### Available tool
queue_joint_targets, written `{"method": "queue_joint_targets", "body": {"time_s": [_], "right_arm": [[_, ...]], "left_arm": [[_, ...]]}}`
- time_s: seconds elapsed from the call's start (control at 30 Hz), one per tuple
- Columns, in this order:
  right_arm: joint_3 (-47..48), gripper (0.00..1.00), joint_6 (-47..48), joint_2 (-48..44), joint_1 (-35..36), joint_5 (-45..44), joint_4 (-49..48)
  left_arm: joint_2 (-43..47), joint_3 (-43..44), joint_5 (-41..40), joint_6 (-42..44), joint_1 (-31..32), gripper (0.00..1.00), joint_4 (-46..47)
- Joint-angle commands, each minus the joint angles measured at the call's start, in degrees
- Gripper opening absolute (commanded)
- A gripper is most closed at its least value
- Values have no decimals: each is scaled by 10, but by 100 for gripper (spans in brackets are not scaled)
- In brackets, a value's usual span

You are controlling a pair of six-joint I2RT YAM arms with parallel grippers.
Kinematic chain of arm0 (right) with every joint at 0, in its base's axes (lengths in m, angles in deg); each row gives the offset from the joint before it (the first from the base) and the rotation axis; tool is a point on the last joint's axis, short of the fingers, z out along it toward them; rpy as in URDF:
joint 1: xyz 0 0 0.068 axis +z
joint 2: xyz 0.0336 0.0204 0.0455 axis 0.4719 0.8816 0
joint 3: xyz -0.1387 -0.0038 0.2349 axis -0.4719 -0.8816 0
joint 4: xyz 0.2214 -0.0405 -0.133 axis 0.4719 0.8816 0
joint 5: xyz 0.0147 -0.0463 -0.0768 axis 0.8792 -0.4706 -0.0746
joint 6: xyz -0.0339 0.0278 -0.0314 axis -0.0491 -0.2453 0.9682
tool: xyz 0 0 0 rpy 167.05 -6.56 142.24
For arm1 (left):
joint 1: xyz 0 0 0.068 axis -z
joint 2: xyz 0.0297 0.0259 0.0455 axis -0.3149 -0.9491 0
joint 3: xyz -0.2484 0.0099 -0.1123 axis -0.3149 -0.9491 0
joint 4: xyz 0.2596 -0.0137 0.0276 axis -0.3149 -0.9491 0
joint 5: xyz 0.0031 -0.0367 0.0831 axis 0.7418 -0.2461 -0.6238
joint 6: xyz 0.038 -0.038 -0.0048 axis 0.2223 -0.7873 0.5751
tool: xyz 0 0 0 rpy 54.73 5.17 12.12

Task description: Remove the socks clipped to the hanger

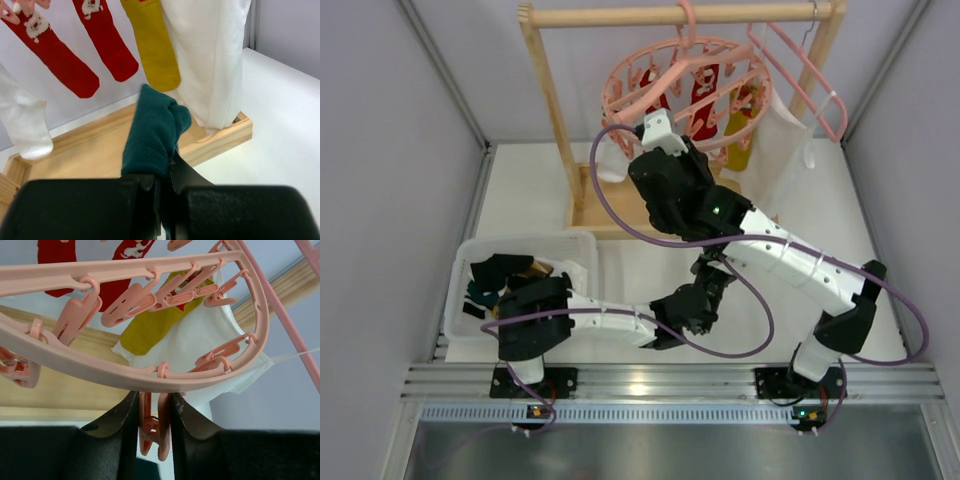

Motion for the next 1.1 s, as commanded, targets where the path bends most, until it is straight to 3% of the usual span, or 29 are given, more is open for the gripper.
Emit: {"method": "queue_joint_targets", "body": {"time_s": [0.0, 0.13, 0.17, 0.27, 0.3, 0.33, 0.4, 0.43, 0.5, 0.67, 0.77, 0.87, 0.9, 1.0, 1.07], "right_arm": [[-6, 15, -11, -37, -5, 28, -30], [-15, 28, -40, -63, -6, 76, -9], [-19, 30, -55, -70, -7, 94, -5], [-57, 42, -75, -110, -12, 113, -7], [-81, 48, -79, -122, -13, 120, -8], [-94, 66, -84, -147, -12, 130, -7], [-130, 85, -113, -175, -13, 162, -5], [-142, 90, -121, -203, -14, 176, -3], [-177, 97, -143, -234, -14, 218, -2], [-242, 99, -175, -334, -14, 281, -17], [-268, 99, -186, -375, -14, 307, -12], [-283, 99, -192, -401, -14, 308, -12], [-287, 99, -195, -402, -14, 303, -9], [-291, 99, -201, -398, -14, 292, 8], [-295, 99, -202, -397, -14, 293, 10]], "left_arm": [[41, -27, -1, -33, 4, 0, 23], [104, -75, -20, -102, 6, 0, -71], [138, -88, -33, -154, 5, 0, -108], [220, -111, -54, -269, 1, 0, -292], [242, -115, -52, -311, 1, 0, -340], [263, -122, -49, -346, 2, 0, -433], [320, -137, -56, -436, 1, 0, -512], [338, -137, -58, -466, 1, 0, -612], [365, -139, -57, -530, -1, 0, -678], [458, -140, -49, -611, -12, 0, -824], [499, -139, 7, -642, -63, 0, -887], [546, -152, 142, -653, -195, 0, -908], [561, -157, 171, -653, -270, 0, -908], [586, -163, 240, -649, -384, 0, -920], [585, -164, 262, -641, -420, 0, -929]]}}
